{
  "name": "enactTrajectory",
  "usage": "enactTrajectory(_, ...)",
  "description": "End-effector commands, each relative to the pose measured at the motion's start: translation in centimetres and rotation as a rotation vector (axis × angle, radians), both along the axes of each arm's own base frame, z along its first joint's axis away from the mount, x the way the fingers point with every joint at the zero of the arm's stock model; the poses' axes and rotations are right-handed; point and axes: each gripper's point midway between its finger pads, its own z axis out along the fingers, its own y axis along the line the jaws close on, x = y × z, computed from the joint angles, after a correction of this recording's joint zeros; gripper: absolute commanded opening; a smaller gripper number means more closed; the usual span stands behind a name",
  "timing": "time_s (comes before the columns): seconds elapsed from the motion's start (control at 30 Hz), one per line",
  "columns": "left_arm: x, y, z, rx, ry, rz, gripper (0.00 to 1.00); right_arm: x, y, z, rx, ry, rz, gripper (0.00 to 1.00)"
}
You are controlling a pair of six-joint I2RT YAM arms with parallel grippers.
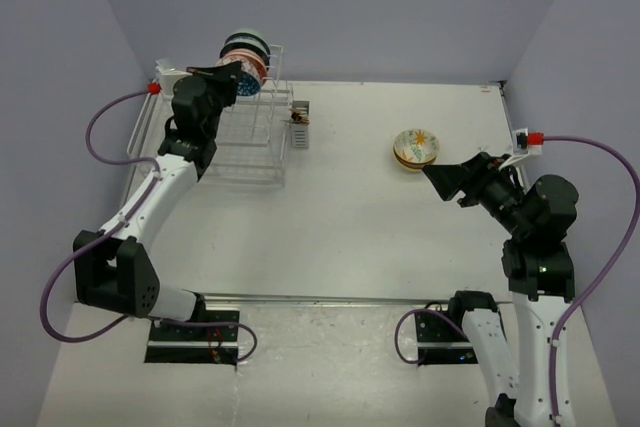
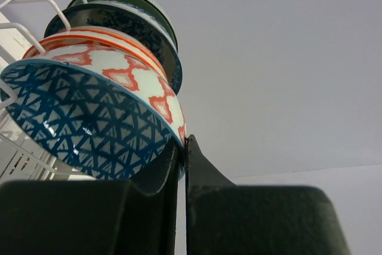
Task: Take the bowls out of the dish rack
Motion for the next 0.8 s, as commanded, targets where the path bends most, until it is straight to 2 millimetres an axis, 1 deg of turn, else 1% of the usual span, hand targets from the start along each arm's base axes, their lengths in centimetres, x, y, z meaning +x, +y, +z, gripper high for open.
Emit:
enactTrajectory(0.0, -2.7, 1.0, 8.3, -0.022, -0.249, 0.010, 0.00, -0.5, 0.2, 1.9, -0.011, -0.060, 0.018, 0.69)
enactTrajectory(0.2, -4.0, 0.9, 9.4, -0.016, -0.285, -0.001, 0.00, -0.4, 0.2, 2.0, -0.006, -0.060, 0.019, 0.69)
enactTrajectory(0.23, -4.5, 0.8, 9.9, -0.011, -0.297, -0.007, 0.00, -0.4, 0.2, 2.0, -0.005, -0.058, 0.019, 0.69)
enactTrajectory(0.3, -4.9, 0.7, 9.7, -0.009, -0.288, -0.012, 0.00, -0.4, 0.2, 2.0, -0.003, -0.058, 0.019, 0.69)
enactTrajectory(0.33, -5.5, 0.5, 10.1, -0.010, -0.296, -0.023, 0.00, -0.4, 0.2, 2.1, -0.004, -0.060, 0.019, 0.69)
enactTrajectory(0.4, -5.8, 0.3, 9.5, -0.006, -0.283, -0.038, 0.00, -0.3, 0.2, 2.0, -0.003, -0.055, 0.020, 0.69)
enactTrajectory(0.43, -6.4, 0.0, 9.7, 0.002, -0.289, -0.052, 0.00, -0.2, 0.3, 2.1, -0.003, -0.055, 0.023, 0.70)
enactTrajectory(0.47, -6.5, 0.0, 9.1, 0.010, -0.274, -0.057, 0.00, 0.0, 0.3, 1.9, -0.003, -0.047, 0.026, 0.70)
enactTrajectory(0.53, -7.3, -0.1, 9.0, 0.015, -0.278, -0.070, 0.00, 0.1, 0.4, 1.8, -0.002, -0.041, 0.031, 0.70)
enactTrajectory(0.57, -7.4, -0.2, 8.1, 0.024, -0.264, -0.079, 0.00, 0.2, 0.4, 1.7, 0.000, -0.036, 0.035, 0.70)
enactTrajectory(0.6, -7.7, -0.4, 8.2, 0.032, -0.271, -0.092, 0.00, 0.3, 0.4, 1.6, 0.000, -0.029, 0.037, 0.70)
enactTrajectory(0.67, -8.8, -1.3, 8.6, 0.100, -0.295, -0.142, 0.00, 0.5, 0.4, 1.5, -0.002, -0.026, 0.037, 0.70)
enactTrajectory(0.7, -9.3, -2.1, 8.9, 0.172, -0.313, -0.185, 0.00, 0.5, 0.4, 1.6, -0.004, -0.025, 0.037, 0.70)
enactTrajectory(0.77, -10.7, -3.9, 9.6, 0.261, -0.351, -0.255, 0.00, 1.0, 0.4, 1.1, -0.014, 0.006, 0.048, 0.70)
